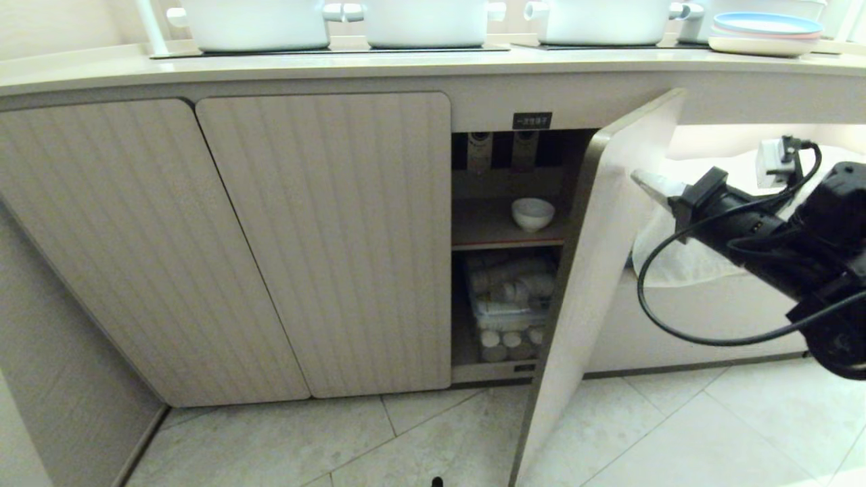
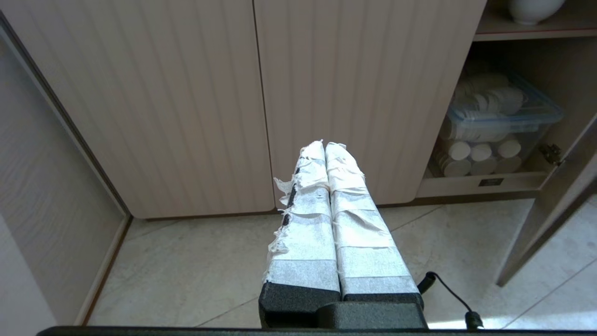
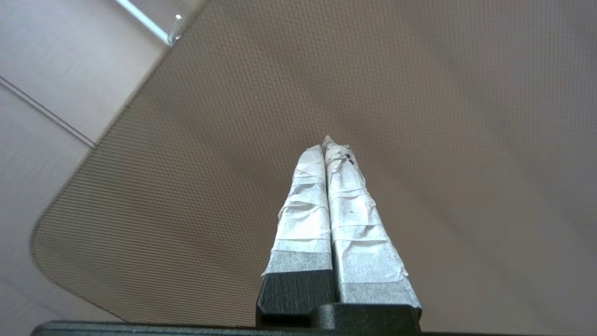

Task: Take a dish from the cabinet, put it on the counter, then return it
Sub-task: Close the cabinet door

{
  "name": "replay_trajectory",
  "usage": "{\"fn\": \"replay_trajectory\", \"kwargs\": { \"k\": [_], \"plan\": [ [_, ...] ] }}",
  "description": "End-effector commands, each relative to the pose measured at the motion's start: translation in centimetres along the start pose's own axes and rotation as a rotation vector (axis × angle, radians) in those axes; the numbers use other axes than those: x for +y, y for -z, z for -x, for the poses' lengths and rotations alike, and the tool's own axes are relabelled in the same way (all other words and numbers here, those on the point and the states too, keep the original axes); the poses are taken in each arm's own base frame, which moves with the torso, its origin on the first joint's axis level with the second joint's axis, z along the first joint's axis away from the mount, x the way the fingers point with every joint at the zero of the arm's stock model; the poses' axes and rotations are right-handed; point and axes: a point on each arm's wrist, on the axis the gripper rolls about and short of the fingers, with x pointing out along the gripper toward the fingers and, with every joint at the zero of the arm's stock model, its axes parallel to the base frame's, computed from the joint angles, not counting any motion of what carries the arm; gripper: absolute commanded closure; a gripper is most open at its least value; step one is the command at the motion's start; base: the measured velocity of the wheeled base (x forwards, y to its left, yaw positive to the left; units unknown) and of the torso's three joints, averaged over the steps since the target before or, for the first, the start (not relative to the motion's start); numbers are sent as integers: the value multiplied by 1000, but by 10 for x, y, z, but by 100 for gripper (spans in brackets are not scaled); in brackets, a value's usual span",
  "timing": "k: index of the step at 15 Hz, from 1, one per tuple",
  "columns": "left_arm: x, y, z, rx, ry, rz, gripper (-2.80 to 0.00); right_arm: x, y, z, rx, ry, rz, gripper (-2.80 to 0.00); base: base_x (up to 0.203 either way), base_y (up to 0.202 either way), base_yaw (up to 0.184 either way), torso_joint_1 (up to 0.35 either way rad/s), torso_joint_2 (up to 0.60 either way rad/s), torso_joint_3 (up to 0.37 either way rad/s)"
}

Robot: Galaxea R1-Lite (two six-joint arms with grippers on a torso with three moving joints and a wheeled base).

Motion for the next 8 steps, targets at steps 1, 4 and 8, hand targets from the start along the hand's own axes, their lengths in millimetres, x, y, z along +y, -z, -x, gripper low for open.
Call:
{"fn": "replay_trajectory", "kwargs": {
  "k": [1, 4, 8],
  "plan": [
    [0, 0, 0, -1, 0, 1, 0, -7, 2, -7, -11, -16, 3, 0, 0, 0, 0, 0, 0, 0],
    [0, 0, 0, -1, 0, 0, 0, -14, 6, -11, -22, -28, 57, 0, 0, 0, 0, 0, 0, 0],
    [0, 0, 0, -1, 0, 0, 0, -26, 13, -17, -9, -14, 142, 0, 0, 0, 0, 0, 0, 0]
  ]
}}
